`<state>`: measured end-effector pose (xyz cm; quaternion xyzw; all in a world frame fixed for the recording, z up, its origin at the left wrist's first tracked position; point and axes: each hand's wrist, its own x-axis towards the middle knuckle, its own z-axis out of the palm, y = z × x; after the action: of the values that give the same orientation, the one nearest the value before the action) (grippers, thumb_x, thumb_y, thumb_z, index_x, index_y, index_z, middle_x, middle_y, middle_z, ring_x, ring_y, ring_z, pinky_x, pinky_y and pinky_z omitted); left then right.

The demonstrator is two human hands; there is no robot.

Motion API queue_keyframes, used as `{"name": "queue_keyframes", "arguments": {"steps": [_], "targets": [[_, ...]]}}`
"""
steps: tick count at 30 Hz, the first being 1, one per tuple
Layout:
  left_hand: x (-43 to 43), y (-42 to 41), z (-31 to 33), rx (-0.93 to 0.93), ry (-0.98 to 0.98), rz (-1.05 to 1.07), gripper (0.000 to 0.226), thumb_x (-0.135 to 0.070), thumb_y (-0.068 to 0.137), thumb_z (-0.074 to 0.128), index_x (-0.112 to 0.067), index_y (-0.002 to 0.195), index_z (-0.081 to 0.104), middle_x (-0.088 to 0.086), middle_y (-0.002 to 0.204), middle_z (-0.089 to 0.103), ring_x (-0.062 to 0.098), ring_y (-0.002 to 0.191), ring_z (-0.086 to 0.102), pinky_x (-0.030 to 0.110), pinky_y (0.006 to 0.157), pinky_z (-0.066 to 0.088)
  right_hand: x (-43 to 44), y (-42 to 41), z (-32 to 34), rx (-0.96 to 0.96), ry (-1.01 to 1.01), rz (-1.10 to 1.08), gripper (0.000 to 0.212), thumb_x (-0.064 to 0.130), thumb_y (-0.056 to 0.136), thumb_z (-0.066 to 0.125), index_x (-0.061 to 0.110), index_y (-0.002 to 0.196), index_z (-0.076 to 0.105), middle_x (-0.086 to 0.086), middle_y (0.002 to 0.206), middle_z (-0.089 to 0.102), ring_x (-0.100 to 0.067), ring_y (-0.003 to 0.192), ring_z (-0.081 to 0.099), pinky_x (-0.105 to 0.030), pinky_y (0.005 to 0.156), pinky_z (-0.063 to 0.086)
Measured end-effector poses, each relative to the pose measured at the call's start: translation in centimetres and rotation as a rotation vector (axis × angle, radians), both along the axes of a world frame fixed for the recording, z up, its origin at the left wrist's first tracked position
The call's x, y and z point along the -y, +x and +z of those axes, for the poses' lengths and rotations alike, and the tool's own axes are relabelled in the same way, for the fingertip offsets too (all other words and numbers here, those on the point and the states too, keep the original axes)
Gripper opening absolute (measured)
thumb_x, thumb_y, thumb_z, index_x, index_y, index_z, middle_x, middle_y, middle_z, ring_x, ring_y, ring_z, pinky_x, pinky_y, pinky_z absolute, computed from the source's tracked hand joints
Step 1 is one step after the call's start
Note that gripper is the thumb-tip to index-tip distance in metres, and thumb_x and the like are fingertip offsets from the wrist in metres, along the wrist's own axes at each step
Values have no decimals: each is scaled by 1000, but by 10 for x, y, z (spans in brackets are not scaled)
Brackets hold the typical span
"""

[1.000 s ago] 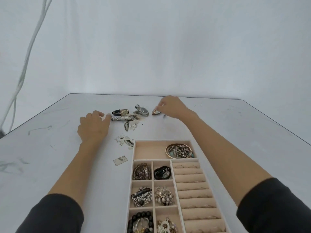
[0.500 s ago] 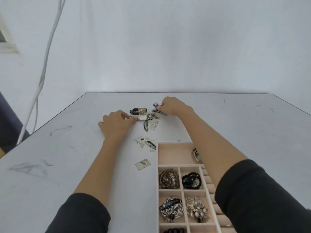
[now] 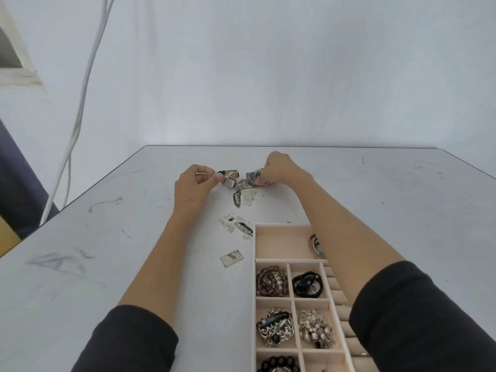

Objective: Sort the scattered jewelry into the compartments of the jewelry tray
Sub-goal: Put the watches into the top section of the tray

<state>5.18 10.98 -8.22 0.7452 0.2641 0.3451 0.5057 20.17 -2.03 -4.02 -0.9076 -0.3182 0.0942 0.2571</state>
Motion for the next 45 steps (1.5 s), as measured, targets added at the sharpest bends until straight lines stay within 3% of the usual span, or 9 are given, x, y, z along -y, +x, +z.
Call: {"name": "queue_keyframes", "arguments": {"steps": [5,7,10,17,24,28,34,39,45], "targets": [[13,1,12,65,-48,-123,11,-21,86,69,-23,86,58,7,84,69,23,86,66,37,83,53,18,-1,-1,-213,242,-40,36,7,75,78,8,61,45,-9,63,52,-19,52,51,-29,58,44],[18,1,16,78,-70,-179,11,-17,85,70,-18,90,60,6,81,67,21,79,66,34,82,57,28,-1,2,-410,385,-40,20,1,77,76,0,80,56,-12,77,57,-18,60,52,-27,58,47],[26,-1,24,83,-93,-263,11,-13,86,69,-11,93,61,9,81,65,17,71,66,30,74,59,46,-5,9,-658,384,2,22,4,82,71,1,99,58,-7,80,58,-15,68,55,-28,68,54],[48,-17,46,35,-74,-382,18,-10,86,68,-2,102,66,8,82,67,12,68,67,27,70,59,85,-20,19,-957,605,47,12,-2,89,60,5,97,55,-10,92,59,-19,80,59,-30,63,60],[81,-40,65,-62,-50,-534,18,-15,84,70,-7,101,68,7,83,69,16,69,69,33,71,59,119,-46,25,-902,683,67,17,-3,83,66,0,99,59,-16,93,64,-33,82,69,-37,71,61],[97,-51,65,-108,-56,-627,22,-11,84,70,-1,104,67,9,84,69,15,74,68,29,70,59,130,-57,19,-759,603,88,28,2,77,74,4,103,63,-13,92,70,-26,80,70,-37,69,60],[102,-56,57,-218,-31,-596,24,-10,84,70,0,106,66,9,84,69,12,66,68,23,63,56,138,-71,9,-724,670,121,19,6,74,76,14,87,65,-4,85,72,-20,79,68,-36,84,56],[98,-55,52,-291,0,-558,26,-10,82,73,1,105,66,6,80,70,10,62,67,22,63,58,140,-77,10,-695,701,127,18,-1,73,75,10,83,65,6,68,69,-19,78,63,-26,69,56],[100,-55,53,-327,10,-585,24,-12,83,72,0,103,68,6,79,71,9,62,67,19,63,56,142,-79,10,-679,686,121,16,0,74,76,6,86,66,-4,81,69,-22,82,62,-28,73,57]]}}
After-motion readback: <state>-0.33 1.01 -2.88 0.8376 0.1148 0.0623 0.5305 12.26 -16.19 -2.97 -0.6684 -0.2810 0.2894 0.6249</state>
